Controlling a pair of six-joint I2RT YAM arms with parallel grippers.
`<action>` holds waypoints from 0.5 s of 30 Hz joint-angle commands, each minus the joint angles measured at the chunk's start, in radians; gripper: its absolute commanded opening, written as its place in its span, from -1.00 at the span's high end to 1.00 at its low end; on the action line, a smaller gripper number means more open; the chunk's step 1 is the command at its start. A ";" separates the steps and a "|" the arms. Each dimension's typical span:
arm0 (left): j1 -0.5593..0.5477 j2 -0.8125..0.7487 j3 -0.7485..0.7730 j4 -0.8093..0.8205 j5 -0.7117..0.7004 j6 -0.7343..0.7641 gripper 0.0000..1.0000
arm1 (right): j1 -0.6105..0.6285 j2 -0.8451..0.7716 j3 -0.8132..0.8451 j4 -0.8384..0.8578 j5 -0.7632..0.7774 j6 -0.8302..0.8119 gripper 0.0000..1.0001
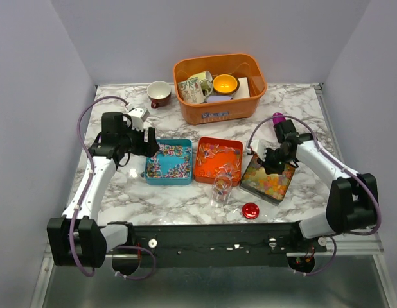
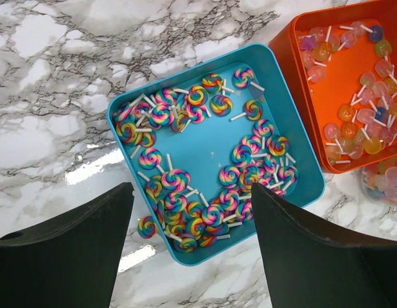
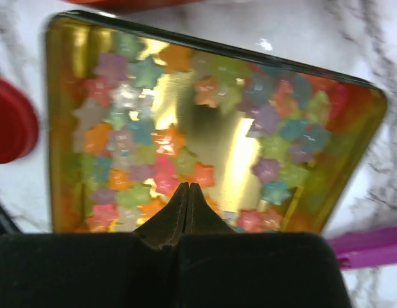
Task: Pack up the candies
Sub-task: Move the storage box to the center of the board.
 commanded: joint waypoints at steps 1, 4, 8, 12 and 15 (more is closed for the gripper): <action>0.006 0.017 0.009 0.044 0.032 -0.024 -0.69 | -0.020 0.072 0.078 0.146 0.153 0.077 0.99; 0.006 0.021 0.002 0.053 0.035 -0.031 -0.69 | -0.032 0.124 0.106 0.177 0.199 0.084 0.99; 0.008 0.027 -0.003 0.055 0.027 -0.028 -0.69 | -0.035 0.208 0.189 0.201 0.216 0.095 0.99; 0.008 0.031 -0.003 0.053 0.016 -0.034 -0.69 | -0.035 0.311 0.294 0.221 0.222 0.139 0.99; 0.008 0.034 -0.003 0.050 -0.004 -0.034 -0.69 | -0.035 0.381 0.382 0.233 0.221 0.152 0.99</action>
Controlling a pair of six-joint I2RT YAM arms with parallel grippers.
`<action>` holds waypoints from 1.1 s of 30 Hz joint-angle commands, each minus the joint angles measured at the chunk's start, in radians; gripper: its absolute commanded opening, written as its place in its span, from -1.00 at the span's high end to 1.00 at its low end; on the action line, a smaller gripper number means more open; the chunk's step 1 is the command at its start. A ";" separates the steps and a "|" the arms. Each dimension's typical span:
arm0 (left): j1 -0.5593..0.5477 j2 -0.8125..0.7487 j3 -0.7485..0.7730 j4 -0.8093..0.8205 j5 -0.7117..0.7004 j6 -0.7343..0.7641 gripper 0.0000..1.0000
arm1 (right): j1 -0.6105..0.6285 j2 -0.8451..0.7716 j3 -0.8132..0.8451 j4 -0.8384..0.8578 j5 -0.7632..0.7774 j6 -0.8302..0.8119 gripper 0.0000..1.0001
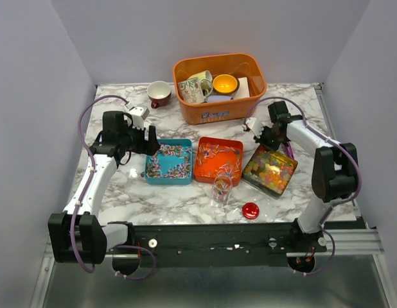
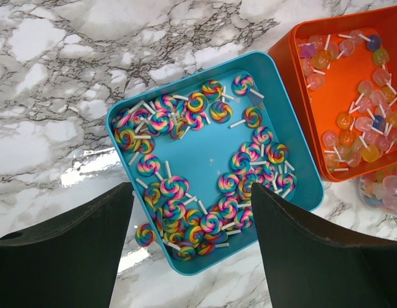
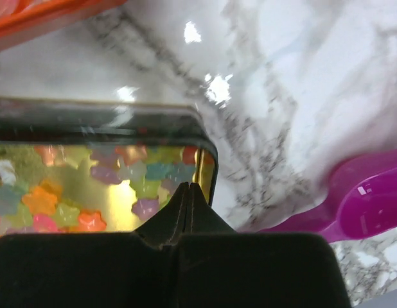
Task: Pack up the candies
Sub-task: Move the storage box to the center of the board.
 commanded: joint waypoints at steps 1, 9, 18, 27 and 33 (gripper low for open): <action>0.008 0.005 -0.001 0.010 -0.012 -0.010 -0.69 | -0.002 0.100 0.146 0.071 0.029 0.050 0.99; 0.012 -0.008 -0.007 0.005 -0.012 -0.002 -0.70 | 0.000 0.123 0.264 0.046 -0.017 0.091 0.99; 0.012 -0.035 -0.015 0.004 0.080 0.019 -0.76 | -0.002 -0.388 -0.043 -0.150 -0.369 -0.215 -0.76; 0.011 -0.046 -0.052 0.053 0.142 -0.019 -0.79 | 0.026 -0.648 -0.360 -0.446 -0.459 -0.899 -1.00; 0.012 -0.063 -0.066 0.045 0.130 -0.002 -0.79 | 0.203 -0.665 -0.480 -0.416 -0.436 -0.923 -1.00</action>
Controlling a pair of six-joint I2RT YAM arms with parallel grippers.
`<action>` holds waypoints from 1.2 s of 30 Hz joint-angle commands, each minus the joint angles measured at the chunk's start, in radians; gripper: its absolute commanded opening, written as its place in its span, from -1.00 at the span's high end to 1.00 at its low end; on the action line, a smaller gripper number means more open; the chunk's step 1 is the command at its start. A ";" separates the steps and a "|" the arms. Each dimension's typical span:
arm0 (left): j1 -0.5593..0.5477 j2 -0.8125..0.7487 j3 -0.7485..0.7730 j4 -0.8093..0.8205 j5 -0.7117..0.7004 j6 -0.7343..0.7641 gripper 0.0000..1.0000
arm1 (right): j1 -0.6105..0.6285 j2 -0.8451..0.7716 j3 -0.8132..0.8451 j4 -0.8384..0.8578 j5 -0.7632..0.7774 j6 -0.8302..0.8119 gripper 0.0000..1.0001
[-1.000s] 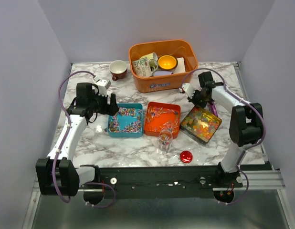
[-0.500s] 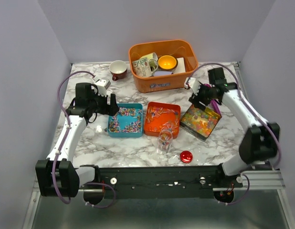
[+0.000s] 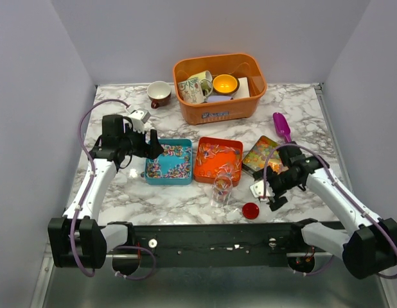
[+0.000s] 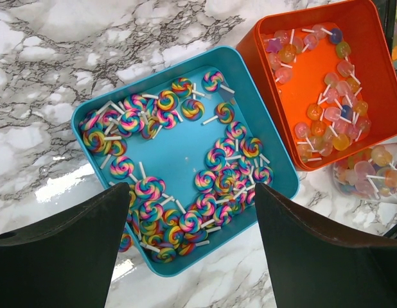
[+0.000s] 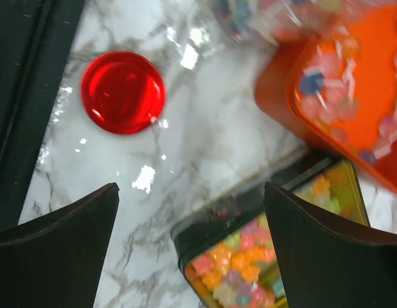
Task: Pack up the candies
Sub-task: Move the storage box to the center of the board, then pick up the bottle lid at the center of the board.
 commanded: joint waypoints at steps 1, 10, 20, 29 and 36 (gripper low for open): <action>0.005 -0.039 -0.015 0.010 0.025 0.009 -0.79 | 0.148 -0.020 -0.077 -0.015 -0.015 -0.111 -1.00; 0.018 -0.054 -0.023 -0.004 0.018 0.020 -0.79 | 0.335 0.113 -0.120 0.088 0.039 0.045 -0.97; 0.022 -0.070 -0.034 -0.007 0.024 0.014 -0.79 | 0.414 0.244 -0.105 0.224 0.120 0.225 -0.83; 0.048 -0.070 -0.041 0.008 0.035 0.006 -0.78 | 0.414 0.256 -0.137 0.246 0.177 0.262 -0.66; 0.047 -0.062 -0.046 0.028 0.048 -0.004 -0.77 | 0.412 0.144 -0.099 0.189 0.145 0.320 -0.19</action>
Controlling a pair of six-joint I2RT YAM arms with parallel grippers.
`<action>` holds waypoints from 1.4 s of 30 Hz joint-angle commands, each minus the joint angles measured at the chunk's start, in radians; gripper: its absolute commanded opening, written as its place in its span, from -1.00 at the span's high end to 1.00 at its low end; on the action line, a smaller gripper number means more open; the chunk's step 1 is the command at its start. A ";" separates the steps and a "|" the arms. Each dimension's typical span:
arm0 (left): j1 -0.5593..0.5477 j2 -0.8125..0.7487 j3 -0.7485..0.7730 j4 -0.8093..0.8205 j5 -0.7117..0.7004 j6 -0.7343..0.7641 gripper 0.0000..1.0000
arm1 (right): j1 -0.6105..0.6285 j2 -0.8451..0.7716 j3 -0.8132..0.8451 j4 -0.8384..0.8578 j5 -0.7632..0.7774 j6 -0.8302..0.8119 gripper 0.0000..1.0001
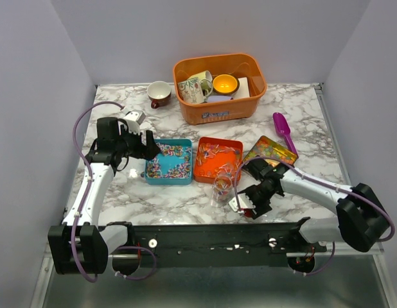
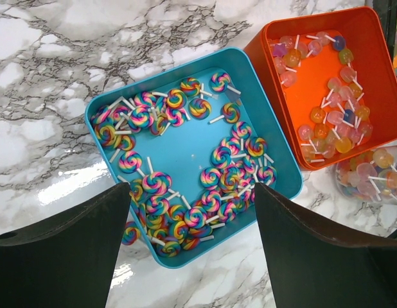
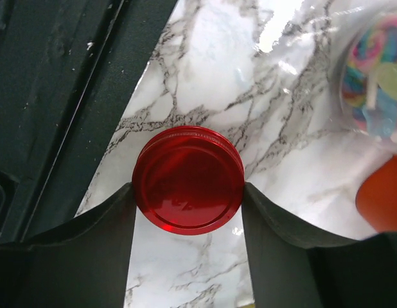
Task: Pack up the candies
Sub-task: Pick up the bottle lid at the center of the board, then close the bottle lid on the packing bottle.
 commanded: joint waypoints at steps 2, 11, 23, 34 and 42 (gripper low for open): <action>0.004 -0.010 -0.022 0.031 0.068 0.006 -0.77 | 0.002 -0.153 0.075 -0.100 -0.016 0.050 -0.18; -0.060 -0.102 -0.115 0.154 0.184 0.130 -0.82 | -0.001 -0.255 0.438 -0.356 -0.039 0.137 -0.14; -0.182 -0.209 -0.208 0.174 0.202 0.167 -0.84 | 0.054 0.127 0.833 -0.402 -0.085 0.218 -0.14; -0.185 -0.389 -0.300 0.145 0.242 0.263 -0.84 | 0.129 0.227 0.805 -0.419 0.000 0.178 -0.14; -0.186 -0.390 -0.294 0.132 0.230 0.261 -0.84 | 0.157 0.296 0.791 -0.381 0.050 0.178 -0.15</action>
